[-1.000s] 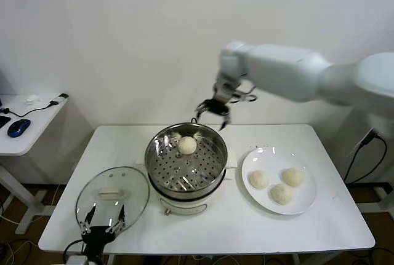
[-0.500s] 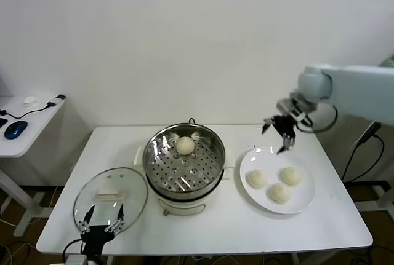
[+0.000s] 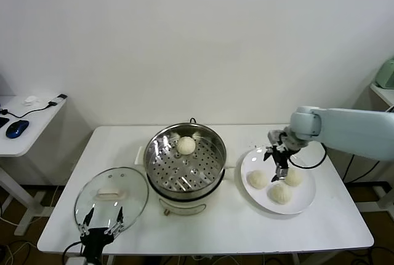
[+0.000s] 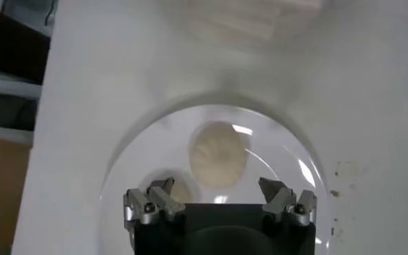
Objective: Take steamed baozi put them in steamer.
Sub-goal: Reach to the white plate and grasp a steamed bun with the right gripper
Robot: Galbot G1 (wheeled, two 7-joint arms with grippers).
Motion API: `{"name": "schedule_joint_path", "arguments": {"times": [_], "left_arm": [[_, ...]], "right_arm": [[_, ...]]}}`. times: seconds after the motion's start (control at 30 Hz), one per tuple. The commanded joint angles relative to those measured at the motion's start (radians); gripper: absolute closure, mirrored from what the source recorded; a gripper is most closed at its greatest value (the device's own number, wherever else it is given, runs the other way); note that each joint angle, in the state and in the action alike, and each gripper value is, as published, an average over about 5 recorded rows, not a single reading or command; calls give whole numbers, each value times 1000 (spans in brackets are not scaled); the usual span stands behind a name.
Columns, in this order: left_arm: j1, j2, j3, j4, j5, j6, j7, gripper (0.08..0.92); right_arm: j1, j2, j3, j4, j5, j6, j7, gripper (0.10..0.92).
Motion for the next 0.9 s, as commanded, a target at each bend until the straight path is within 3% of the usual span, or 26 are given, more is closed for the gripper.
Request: {"name": "schedule_joint_path", "arguments": {"times": [0.03,0.5,0.73,0.9], "left_arm": [[1,0,0,1,0,0,0,177],[6,-1,-2,-2,4,-3,-3,177],[12,-1,-2,-5,4,-5,-6,177],[11,-1,-1,-6,5,-5,-6,177]], "right_arm": [[-166,36,114,-92,-12,-63,36,203],[-207,60,152,-125,-35,-70,34,210],[-188,54,144,-114,-41,-69,21,338],[-165,49,155,-105,-38,-66,13,375]]}}
